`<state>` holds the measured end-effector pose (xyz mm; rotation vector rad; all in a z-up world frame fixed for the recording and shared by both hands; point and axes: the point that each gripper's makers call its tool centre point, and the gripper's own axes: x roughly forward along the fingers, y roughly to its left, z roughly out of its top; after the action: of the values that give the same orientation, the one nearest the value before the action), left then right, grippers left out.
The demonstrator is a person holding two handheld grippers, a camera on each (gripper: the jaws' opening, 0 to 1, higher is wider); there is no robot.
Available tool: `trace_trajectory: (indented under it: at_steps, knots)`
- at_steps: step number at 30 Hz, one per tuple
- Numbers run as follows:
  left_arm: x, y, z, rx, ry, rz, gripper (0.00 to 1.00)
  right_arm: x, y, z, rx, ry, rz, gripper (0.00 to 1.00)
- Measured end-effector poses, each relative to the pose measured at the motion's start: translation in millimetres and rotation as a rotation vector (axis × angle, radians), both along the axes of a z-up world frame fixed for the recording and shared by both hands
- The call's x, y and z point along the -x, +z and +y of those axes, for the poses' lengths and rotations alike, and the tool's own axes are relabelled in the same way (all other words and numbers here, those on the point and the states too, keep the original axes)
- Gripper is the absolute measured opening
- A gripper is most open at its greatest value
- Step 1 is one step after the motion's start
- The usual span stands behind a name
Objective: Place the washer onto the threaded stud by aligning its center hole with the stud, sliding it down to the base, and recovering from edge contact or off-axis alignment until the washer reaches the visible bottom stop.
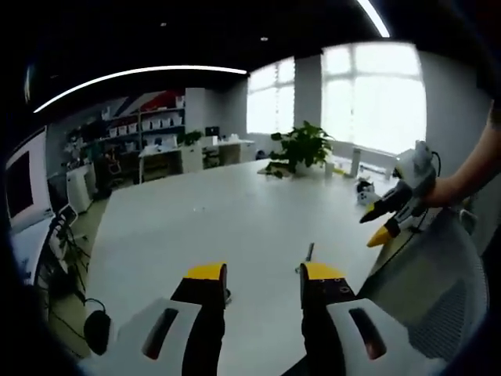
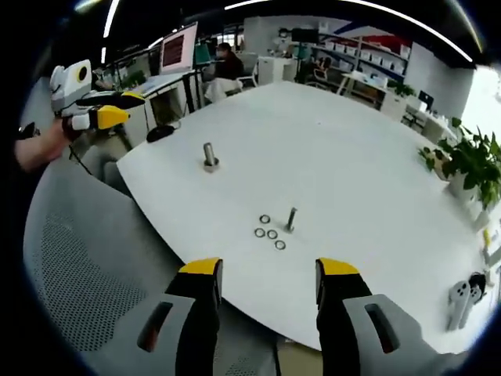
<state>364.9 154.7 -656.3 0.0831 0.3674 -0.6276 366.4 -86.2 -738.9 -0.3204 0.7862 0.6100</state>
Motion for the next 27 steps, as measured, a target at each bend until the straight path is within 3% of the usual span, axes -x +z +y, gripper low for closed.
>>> trace_trajectory:
  at_steps: [3, 18, 27]
  knots:
    - [0.6, 0.5, -3, -0.004, -0.010, -0.006, 0.36, -6, -6.7, 4, 0.001, 0.011, 0.006, 0.50]
    - [2.5, -5.6, -3, -0.048, -0.012, -0.002, 0.34, -19, -85.0, 30, 0.071, 0.133, 0.117, 0.47]
    - [-0.1, -6.7, 1, -0.038, 0.006, 0.006, 0.34, -36, -96.5, 33, 0.062, 0.085, 0.130, 0.44]
